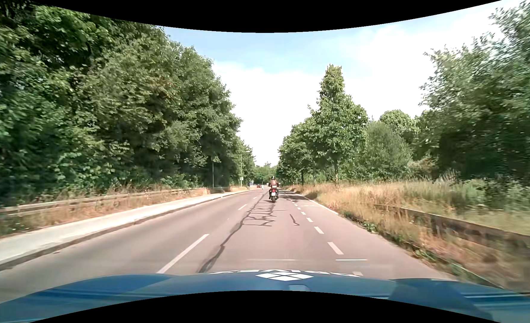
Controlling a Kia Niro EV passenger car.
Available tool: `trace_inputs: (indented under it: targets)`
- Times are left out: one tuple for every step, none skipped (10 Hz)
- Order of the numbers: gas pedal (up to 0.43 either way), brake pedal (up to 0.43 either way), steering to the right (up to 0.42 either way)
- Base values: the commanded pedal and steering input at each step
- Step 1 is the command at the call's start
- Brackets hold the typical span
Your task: Follow the waypoints while adhering to traffic rules and regulations
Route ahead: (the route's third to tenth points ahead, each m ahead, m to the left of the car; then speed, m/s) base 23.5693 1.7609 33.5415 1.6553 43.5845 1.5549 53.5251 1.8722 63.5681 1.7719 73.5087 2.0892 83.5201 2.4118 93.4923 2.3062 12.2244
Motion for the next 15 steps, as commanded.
trace_inputs:
  targets:
    - [0.047,0.000,-0.002]
    - [0.039,0.000,-0.002]
    - [0.000,0.000,-0.002]
    - [0.000,0.000,-0.002]
    - [0.000,0.000,-0.002]
    - [0.000,0.000,-0.002]
    - [0.000,0.000,-0.002]
    - [0.000,0.000,-0.002]
    - [0.000,0.000,-0.002]
    - [0.000,0.000,-0.002]
    - [0.000,0.000,-0.002]
    - [0.000,0.000,-0.001]
    - [0.000,0.000,-0.001]
    - [0.000,0.000,-0.001]
    - [0.008,0.000,-0.002]
